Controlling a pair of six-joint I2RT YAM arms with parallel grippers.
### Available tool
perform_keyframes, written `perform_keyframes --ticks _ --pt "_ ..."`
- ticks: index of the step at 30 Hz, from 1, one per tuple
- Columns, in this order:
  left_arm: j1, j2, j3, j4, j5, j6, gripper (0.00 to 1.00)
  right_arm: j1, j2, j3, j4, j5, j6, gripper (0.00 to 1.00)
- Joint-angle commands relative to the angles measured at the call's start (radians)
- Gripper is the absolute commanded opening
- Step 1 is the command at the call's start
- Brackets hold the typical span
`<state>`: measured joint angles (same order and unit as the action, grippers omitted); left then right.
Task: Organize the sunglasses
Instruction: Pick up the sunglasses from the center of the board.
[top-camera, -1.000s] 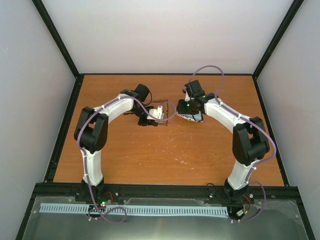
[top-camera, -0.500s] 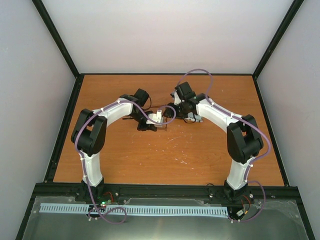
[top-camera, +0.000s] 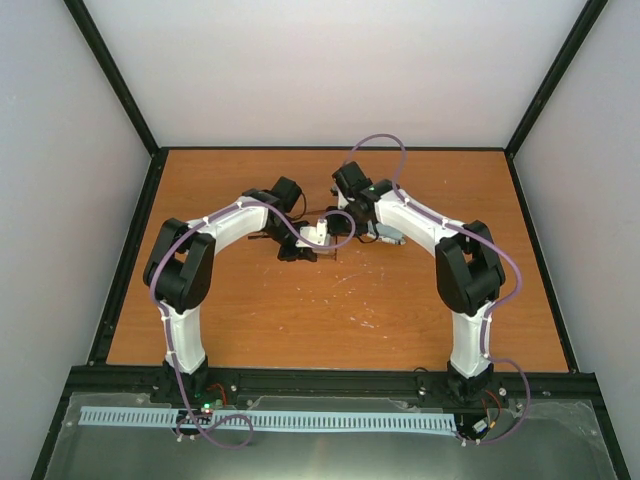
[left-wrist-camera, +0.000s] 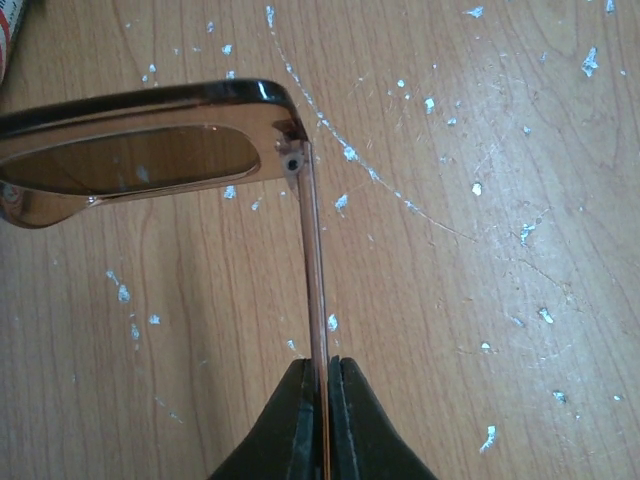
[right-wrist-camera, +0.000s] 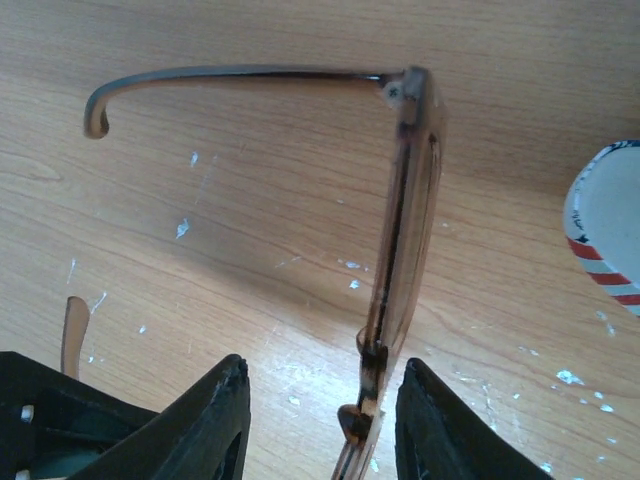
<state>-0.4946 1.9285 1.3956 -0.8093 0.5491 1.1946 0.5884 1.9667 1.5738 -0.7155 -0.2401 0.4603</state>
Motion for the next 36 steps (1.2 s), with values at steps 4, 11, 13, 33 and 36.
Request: perform_keyframes --ticks 4,11,13,33,36 --pt "-0.012 -0.035 0.049 0.009 0.053 -0.006 0.01 0.017 0.040 0.059 -0.060 0.075 -0.012 0.32" --pt "-0.016 -0.037 0.049 0.018 0.061 -0.008 0.01 0.019 0.074 0.071 -0.074 0.077 -0.029 0.07" --pt "-0.018 -0.033 0.061 0.022 0.064 -0.014 0.01 0.021 0.082 0.070 -0.078 0.085 -0.033 0.03" --pt "-0.027 -0.069 0.066 0.066 0.092 -0.107 0.99 0.030 0.068 0.057 -0.082 0.121 -0.059 0.03" --pt "-0.025 -0.132 0.099 0.096 0.147 -0.186 0.99 0.027 0.057 0.037 -0.091 0.127 -0.079 0.03"
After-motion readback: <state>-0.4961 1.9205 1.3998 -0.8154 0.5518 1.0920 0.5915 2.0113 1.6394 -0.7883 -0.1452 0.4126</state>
